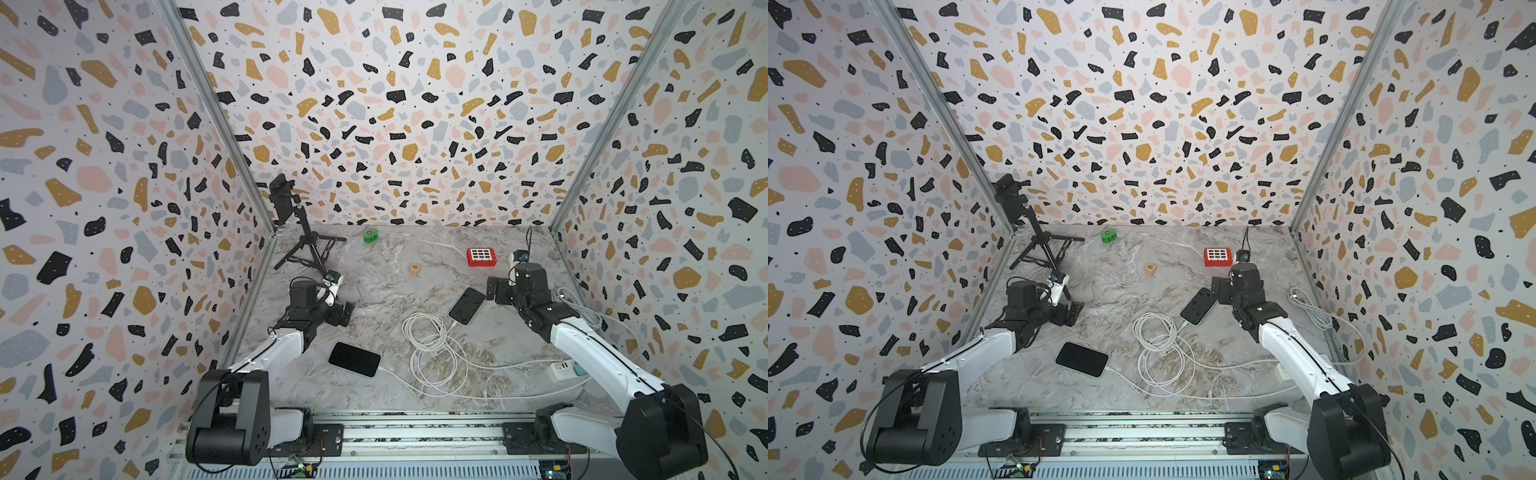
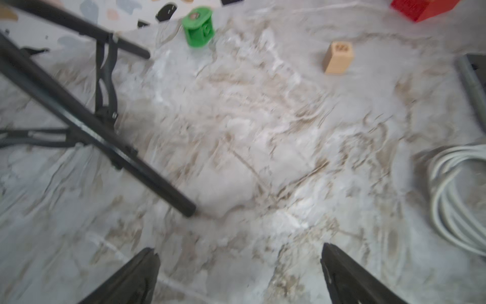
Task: Plug the charging cable into the phone
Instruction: Reset both arms
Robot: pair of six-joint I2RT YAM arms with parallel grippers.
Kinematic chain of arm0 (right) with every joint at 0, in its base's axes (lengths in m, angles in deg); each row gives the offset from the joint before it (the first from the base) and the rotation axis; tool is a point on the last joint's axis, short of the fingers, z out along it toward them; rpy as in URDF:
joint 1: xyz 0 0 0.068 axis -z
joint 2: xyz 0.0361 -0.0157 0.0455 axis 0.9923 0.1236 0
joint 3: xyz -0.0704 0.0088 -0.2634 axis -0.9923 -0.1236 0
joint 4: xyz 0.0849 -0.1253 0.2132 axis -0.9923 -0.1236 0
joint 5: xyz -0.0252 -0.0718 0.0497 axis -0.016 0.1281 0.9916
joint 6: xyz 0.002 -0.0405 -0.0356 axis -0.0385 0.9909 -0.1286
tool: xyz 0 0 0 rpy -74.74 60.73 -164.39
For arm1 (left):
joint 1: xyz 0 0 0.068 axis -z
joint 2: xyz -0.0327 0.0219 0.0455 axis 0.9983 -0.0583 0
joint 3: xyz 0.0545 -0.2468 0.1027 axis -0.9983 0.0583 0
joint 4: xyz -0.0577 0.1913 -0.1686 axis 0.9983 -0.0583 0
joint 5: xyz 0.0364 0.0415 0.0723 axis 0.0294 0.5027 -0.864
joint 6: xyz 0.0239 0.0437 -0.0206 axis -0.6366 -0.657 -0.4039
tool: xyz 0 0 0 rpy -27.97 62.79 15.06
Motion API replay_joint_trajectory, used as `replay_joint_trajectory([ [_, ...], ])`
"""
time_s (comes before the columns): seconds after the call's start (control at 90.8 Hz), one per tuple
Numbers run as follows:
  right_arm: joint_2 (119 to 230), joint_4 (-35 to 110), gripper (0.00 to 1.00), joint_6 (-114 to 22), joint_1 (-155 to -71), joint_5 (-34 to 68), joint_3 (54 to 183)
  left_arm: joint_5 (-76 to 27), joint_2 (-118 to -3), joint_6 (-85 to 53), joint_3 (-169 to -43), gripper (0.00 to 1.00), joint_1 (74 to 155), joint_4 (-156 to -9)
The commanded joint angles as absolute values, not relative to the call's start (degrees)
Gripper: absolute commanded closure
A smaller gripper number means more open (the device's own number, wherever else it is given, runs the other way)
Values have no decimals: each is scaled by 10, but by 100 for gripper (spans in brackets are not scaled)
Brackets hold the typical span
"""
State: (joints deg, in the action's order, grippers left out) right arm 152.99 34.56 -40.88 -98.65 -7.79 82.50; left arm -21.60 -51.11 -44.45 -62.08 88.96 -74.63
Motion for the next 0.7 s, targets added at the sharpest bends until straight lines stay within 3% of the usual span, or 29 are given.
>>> replay_joint_trajectory([
  [0.0, 1520, 523, 0, -232, -965, -134, 697, -270, -502, -413, -574, 0, 886, -589],
  [0.242, 1583, 770, 0, -237, -885, -46, 594, -304, -604, -371, -486, 0, 883, -298],
  [0.44, 1737, 932, 0, -250, -849, 72, 597, -284, -588, -384, -481, 0, 882, -322],
  [0.628, 1722, 872, 0, -269, -846, 29, 612, -284, -589, -383, -503, 0, 883, -361],
  [0.694, 1735, 952, 0, -273, -846, 20, 586, -276, -589, -384, -512, 0, 883, -376],
])
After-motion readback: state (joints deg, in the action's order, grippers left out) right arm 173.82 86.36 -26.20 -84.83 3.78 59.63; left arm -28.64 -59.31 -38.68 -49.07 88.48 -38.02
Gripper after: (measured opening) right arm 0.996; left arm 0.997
